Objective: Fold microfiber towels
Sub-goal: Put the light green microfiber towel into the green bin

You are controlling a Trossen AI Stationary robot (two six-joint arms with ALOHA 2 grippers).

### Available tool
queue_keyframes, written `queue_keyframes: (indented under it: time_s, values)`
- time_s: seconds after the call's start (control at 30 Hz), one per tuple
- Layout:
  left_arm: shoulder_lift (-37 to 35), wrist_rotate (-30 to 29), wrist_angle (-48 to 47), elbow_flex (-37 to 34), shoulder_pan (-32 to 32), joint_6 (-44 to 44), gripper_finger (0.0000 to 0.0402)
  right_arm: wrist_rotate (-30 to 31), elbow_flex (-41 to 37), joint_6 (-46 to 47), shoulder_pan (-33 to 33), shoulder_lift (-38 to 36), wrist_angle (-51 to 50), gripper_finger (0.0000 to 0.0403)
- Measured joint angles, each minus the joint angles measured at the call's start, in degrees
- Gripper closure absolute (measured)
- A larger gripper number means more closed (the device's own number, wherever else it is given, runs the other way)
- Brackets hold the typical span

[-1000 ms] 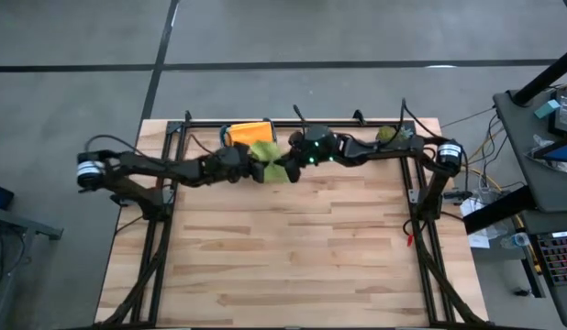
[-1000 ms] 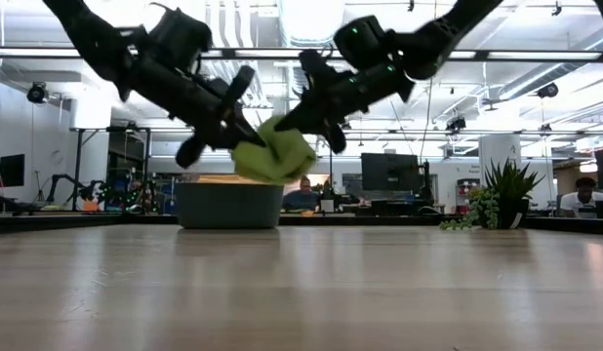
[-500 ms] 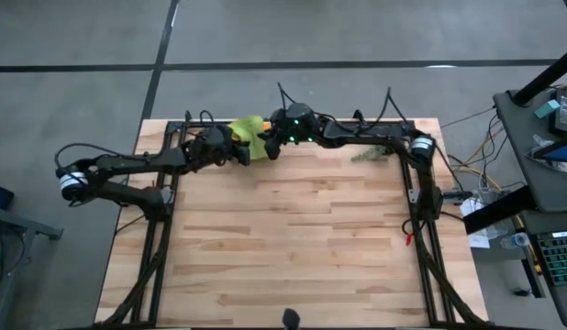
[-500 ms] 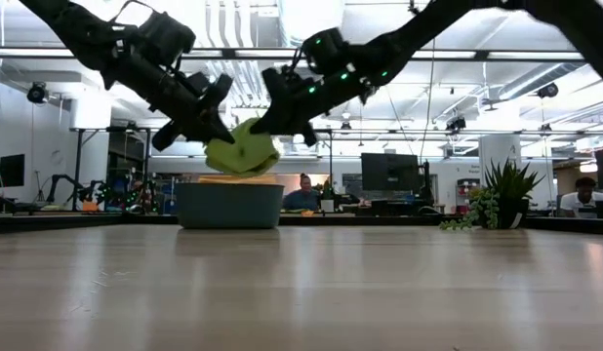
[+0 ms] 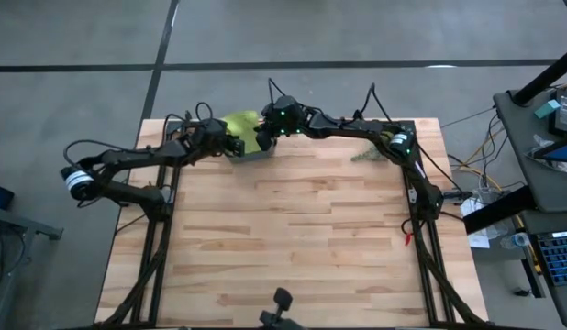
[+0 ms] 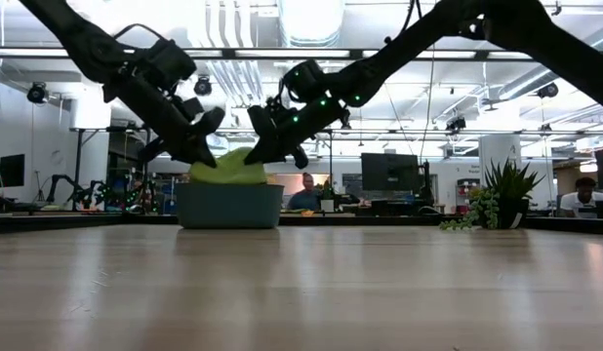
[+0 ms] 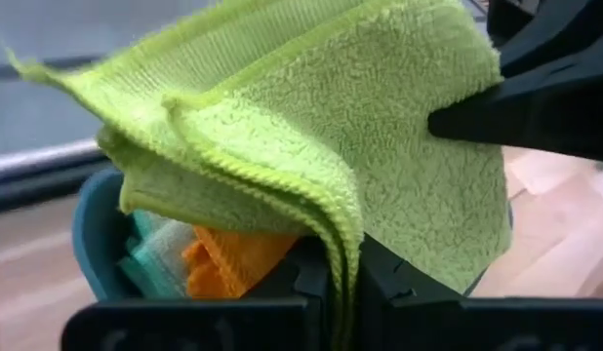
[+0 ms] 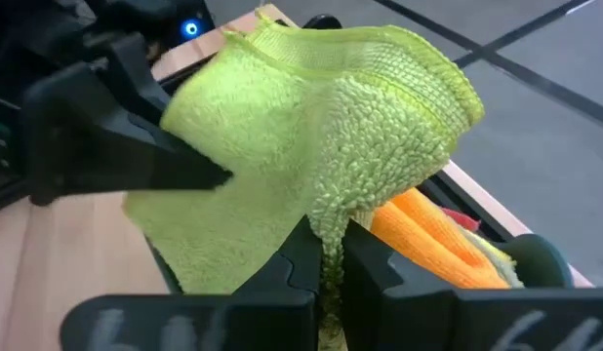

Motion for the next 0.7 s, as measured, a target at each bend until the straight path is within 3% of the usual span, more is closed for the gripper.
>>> queue_keyframes:
  time_s: [0.23,0.7]
  values:
    - [1.8,1.0,0.4,0.0,0.0,-3.3,0.0388,-0.1,0.7,-0.2,-0.3,-0.2,-1.3,0.0392]
    - [0.8,1.0,-2.6,0.0,0.0,-3.7,0.0253,2.0,0.7,-1.4,-0.3,-0.7,-3.4,0.0327]
